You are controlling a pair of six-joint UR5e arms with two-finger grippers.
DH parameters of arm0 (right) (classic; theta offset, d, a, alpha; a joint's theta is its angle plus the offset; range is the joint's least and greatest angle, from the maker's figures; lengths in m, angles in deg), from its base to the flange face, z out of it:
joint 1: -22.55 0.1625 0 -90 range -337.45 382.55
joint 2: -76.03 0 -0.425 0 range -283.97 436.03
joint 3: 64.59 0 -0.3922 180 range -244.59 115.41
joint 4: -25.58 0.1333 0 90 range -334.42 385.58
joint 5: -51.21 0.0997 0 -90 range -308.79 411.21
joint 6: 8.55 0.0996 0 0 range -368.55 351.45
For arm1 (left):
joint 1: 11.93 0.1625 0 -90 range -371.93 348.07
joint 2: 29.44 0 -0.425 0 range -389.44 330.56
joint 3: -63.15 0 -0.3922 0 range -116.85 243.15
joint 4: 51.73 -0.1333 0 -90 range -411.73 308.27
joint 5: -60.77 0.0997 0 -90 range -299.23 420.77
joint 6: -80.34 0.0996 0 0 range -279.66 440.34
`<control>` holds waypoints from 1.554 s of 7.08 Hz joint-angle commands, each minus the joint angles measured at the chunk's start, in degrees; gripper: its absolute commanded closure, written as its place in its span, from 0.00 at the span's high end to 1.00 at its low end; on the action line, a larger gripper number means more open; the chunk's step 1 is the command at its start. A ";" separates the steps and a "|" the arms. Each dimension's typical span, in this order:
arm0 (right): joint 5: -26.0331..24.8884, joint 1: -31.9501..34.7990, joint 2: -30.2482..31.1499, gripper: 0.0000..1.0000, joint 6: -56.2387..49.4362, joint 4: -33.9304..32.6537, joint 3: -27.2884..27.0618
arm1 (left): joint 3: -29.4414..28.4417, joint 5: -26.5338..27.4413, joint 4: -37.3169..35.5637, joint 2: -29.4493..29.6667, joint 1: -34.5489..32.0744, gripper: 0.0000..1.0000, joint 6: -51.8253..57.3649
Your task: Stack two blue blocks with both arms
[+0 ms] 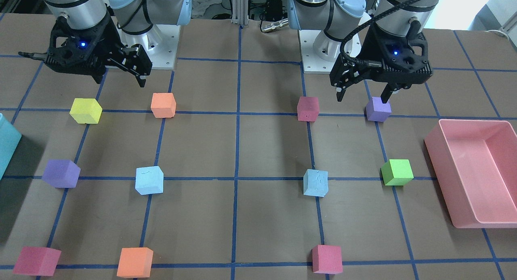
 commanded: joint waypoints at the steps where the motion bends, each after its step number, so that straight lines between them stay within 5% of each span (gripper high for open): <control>1: -0.05 0.00 -0.03 1.00 0.23 -0.03 -0.22 | 0.04 0.00 0.00 -0.09 0.00 1.00 0.00; 7: 0.04 -0.17 -0.56 1.00 -0.13 -0.38 -0.31 | 0.47 -0.09 -0.09 -0.35 0.00 1.00 0.00; 9: 0.13 -0.35 -5.27 1.00 -0.39 -0.64 -0.93 | 0.47 -0.09 -0.09 -0.35 0.00 1.00 0.00; 11: 0.13 -0.52 -13.08 1.00 -0.65 -13.66 -1.10 | 0.56 -0.09 -0.09 -0.35 0.00 1.00 0.00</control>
